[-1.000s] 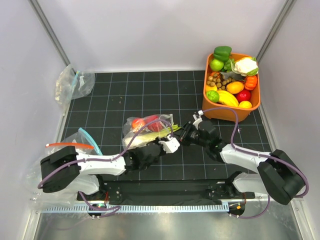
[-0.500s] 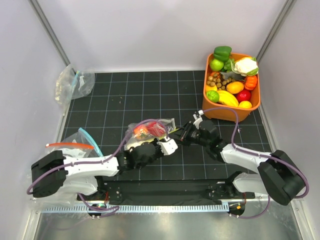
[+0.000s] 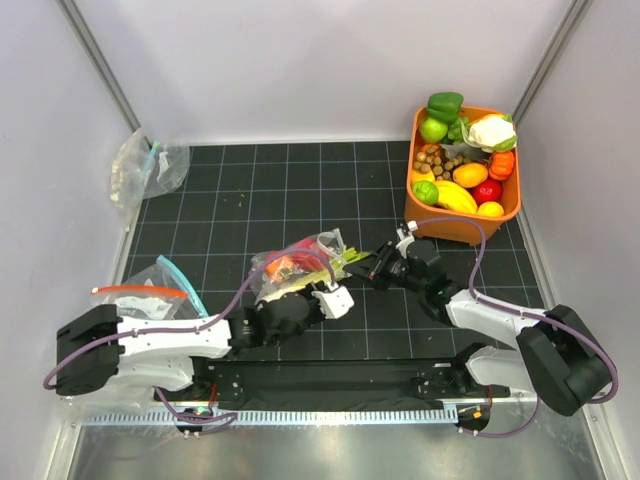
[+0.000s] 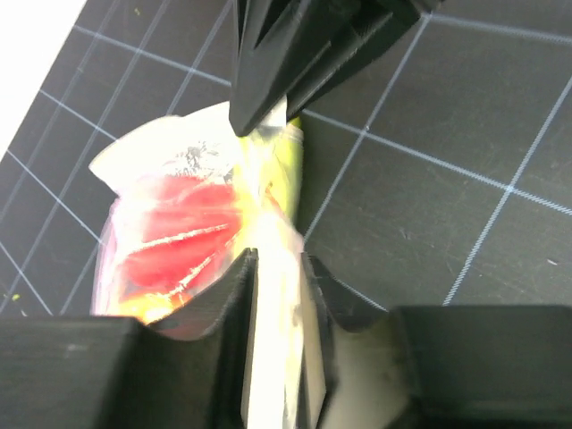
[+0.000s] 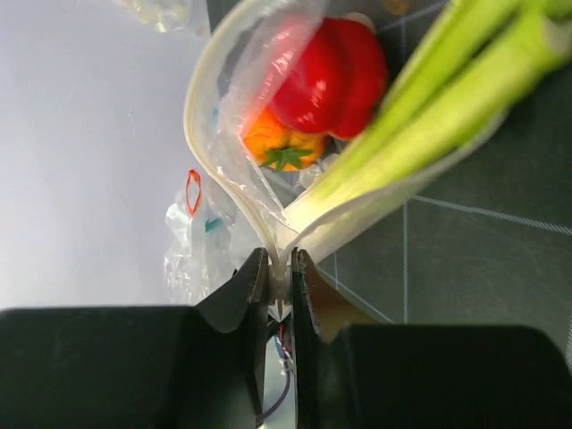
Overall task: Place the food in the zip-top bag and seal the zipper
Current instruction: Zip the zipper food storage bag at the center of the board.
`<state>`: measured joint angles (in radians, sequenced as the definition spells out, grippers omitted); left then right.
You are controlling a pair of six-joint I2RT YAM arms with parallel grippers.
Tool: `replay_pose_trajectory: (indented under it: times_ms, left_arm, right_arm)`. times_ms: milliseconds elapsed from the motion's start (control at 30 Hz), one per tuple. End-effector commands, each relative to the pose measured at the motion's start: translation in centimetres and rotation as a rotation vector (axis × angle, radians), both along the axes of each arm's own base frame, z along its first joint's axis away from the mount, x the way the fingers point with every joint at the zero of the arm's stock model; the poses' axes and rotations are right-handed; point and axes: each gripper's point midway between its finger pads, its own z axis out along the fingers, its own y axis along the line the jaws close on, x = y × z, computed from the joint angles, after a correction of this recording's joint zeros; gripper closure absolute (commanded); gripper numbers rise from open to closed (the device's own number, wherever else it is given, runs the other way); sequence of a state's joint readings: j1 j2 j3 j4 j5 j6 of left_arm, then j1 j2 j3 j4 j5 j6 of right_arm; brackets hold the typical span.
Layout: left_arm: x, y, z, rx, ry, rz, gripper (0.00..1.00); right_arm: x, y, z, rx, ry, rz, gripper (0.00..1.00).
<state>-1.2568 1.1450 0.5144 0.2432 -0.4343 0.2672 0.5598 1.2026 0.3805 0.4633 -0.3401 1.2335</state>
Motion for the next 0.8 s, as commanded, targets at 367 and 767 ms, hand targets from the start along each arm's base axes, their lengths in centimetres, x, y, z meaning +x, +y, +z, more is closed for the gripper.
replay_pose_trajectory:
  times_ms: [367,767]
  left_arm:
    - [-0.3,-3.2,1.7,0.041,-0.185,-0.036,0.64]
    - [-0.4,-5.5,2.7,-0.015,-0.257,-0.112,0.66]
  right_arm:
    - [-1.2,-2.2,2.7,-0.101,0.041,-0.258,0.99]
    - [-1.9,-2.2,1.4,-0.116,0.124,-0.259,0.99]
